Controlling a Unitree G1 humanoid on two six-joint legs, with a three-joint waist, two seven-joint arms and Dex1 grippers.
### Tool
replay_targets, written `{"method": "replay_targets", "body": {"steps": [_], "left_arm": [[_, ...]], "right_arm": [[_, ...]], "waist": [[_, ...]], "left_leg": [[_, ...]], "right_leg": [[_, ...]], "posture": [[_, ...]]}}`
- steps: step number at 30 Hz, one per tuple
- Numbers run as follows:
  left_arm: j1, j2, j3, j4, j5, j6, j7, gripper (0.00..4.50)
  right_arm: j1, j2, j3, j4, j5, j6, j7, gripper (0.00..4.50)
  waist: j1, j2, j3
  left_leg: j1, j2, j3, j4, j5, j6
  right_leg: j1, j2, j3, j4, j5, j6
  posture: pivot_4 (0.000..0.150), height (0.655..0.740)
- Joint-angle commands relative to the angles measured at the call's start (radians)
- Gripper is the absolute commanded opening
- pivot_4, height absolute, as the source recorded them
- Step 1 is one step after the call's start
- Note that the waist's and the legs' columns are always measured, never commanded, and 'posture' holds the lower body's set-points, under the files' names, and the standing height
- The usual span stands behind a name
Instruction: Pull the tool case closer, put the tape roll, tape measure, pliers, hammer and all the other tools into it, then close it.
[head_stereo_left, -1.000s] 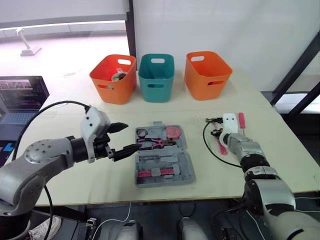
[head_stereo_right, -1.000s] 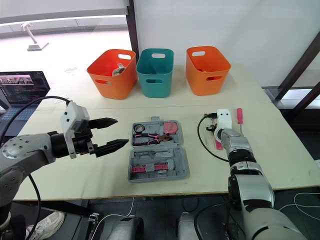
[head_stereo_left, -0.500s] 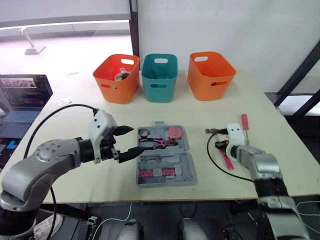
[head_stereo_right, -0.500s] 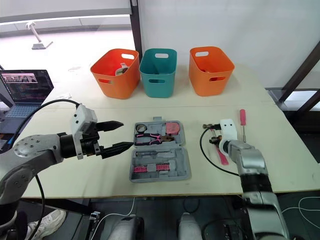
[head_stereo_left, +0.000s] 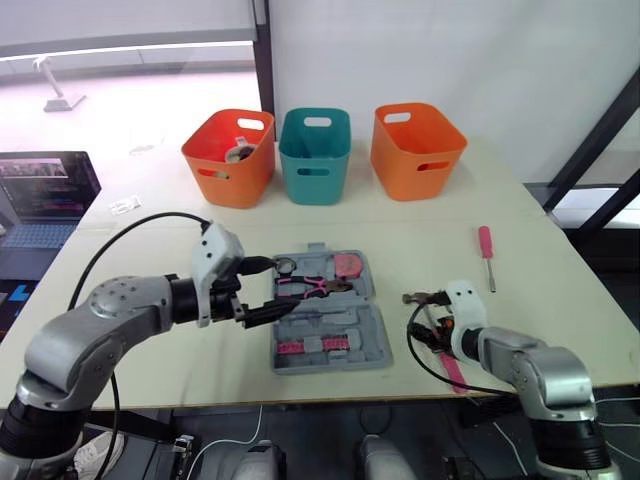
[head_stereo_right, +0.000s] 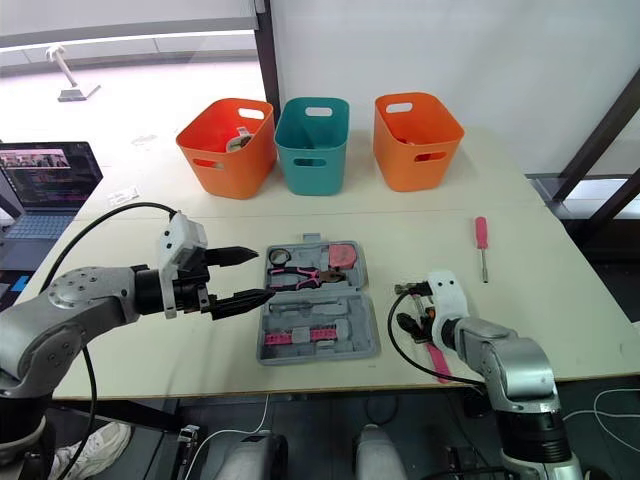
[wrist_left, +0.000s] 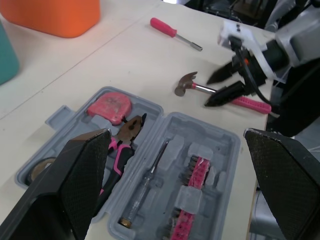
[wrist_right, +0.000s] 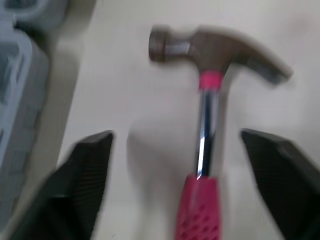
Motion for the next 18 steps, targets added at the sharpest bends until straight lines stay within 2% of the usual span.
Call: {"method": "replay_targets", "body": {"steps": [1,5,7,9,11,14,18], "left_arm": [[0.009,0.01,0.036,-0.031,0.003,-0.02,0.003,4.5],[0.026,0.008,0.048,-0.043,0.001,-0.024,0.006,4.5],[0.035,0.007,0.052,-0.051,-0.002,-0.026,0.006,4.5],[0.039,0.003,0.052,-0.052,0.0,-0.03,0.007,4.5],[0.039,-0.002,0.051,-0.053,0.006,-0.034,0.011,4.5],[0.041,-0.009,0.053,-0.054,0.011,-0.04,0.022,4.5],[0.062,-0.018,0.056,-0.072,0.014,-0.043,0.044,4.5]], "right_arm": [[-0.091,-0.176,0.049,0.008,0.025,-0.113,0.221,4.44],[-0.192,-0.387,0.256,0.141,-0.096,-0.434,0.514,4.44],[-0.272,-0.466,0.396,0.243,-0.26,-0.776,0.663,4.44],[-0.39,-0.517,0.558,0.42,-0.51,-1.256,0.708,4.44],[-0.5,-0.499,0.653,0.61,-0.632,-1.593,0.723,4.44],[-0.604,-0.429,0.704,0.83,-0.678,-1.835,0.744,4.44],[-0.715,-0.379,0.805,1.01,-0.904,-2.215,0.615,4.44]], "waist": [[0.0,0.0,0.0],[-0.001,-0.001,0.0],[-0.003,0.0,0.001],[-0.006,-0.001,0.003],[-0.007,-0.001,0.004],[-0.005,-0.003,0.005],[-0.002,-0.002,0.005]], "left_leg": [[0.0,0.0,0.0,0.0,0.0,0.0],[0.0,0.001,-0.002,-0.002,0.0,0.0],[0.0,0.001,-0.001,-0.001,0.0,0.0],[0.0,0.001,0.001,-0.001,0.0,0.0],[0.001,0.001,0.003,0.0,0.0,0.0],[0.001,0.001,0.002,-0.001,0.0,-0.001],[0.0,0.001,0.001,-0.001,0.001,-0.001]], "right_leg": [[0.0,0.0,0.0,0.0,0.0,0.0],[0.0,0.001,-0.002,-0.002,0.0,0.0],[0.0,0.001,-0.001,-0.002,0.0,0.0],[0.0,0.0,-0.001,-0.002,0.0,0.0],[0.0,0.0,0.0,-0.002,0.0,0.001],[0.0,0.0,0.0,-0.002,0.0,0.001],[-0.001,0.0,0.0,-0.002,0.0,0.0]], "posture": [[0.15,0.74],[0.15,0.74],[0.15,0.74],[0.15,0.74],[0.15,0.74],[0.15,0.74],[0.15,0.74]]}}
